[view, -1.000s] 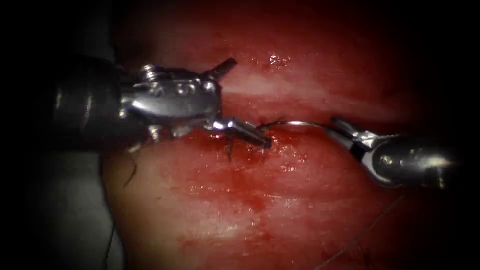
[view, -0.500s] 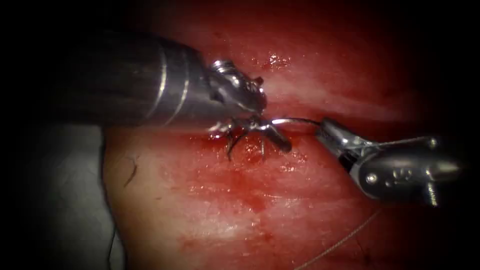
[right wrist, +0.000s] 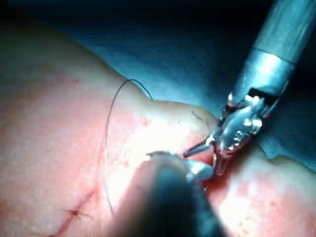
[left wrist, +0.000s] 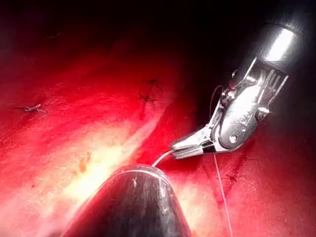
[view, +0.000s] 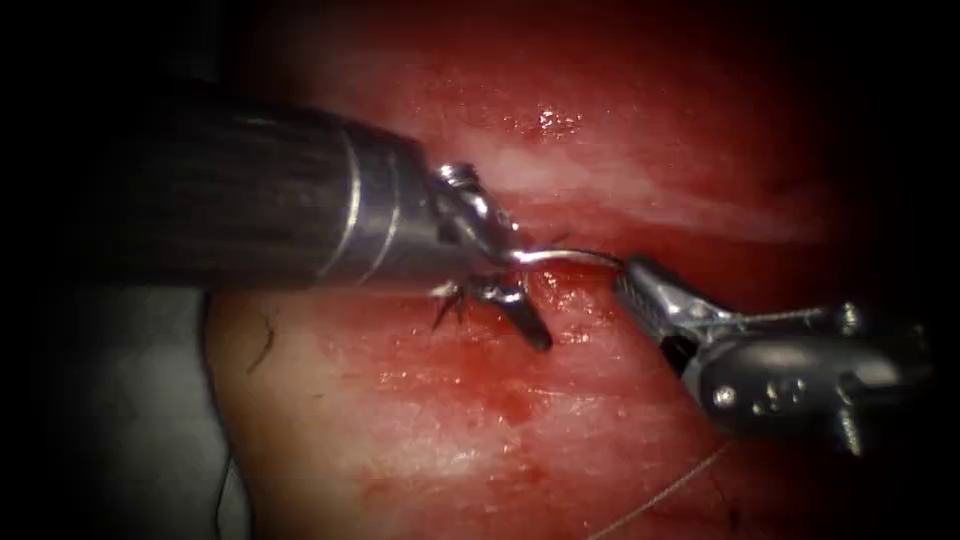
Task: Wound Closure
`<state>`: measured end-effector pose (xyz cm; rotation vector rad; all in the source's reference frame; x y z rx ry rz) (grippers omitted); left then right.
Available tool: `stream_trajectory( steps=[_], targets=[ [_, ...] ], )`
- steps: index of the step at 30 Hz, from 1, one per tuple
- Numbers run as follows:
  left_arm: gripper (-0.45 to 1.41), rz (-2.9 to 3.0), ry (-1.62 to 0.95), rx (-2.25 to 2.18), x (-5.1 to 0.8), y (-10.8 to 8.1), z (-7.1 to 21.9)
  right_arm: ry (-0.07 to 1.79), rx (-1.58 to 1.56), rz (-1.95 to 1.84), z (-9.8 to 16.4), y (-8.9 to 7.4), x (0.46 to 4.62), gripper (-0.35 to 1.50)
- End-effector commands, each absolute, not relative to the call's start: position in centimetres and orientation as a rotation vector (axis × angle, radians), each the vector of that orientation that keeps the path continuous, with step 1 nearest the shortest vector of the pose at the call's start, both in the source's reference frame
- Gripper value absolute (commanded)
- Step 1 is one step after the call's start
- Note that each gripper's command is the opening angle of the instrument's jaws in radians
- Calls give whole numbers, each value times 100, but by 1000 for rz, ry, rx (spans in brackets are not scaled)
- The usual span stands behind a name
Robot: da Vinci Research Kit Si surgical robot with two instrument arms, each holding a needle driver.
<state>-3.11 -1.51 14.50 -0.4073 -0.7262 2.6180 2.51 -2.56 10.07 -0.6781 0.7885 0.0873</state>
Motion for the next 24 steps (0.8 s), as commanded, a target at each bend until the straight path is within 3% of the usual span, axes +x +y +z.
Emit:
stream_trajectory(
  steps=[1,10,15,19,24],
  targets=[
    [93,2617,-731,-408,-316,-156,1456,792,-674,85,1012,-264,258,-35],
    [74,2624,-744,-420,-307,-152,1452,790,-676,80,1012,-265,257,-35],
    [74,2626,-752,-425,-302,-152,1448,788,-681,76,1013,-264,257,-35],
    [52,2624,-758,-428,-303,-151,1446,786,-679,76,1013,-263,257,-35],
    [-13,2624,-766,-433,-299,-148,1442,785,-679,76,1013,-263,258,-35]
  ],
)
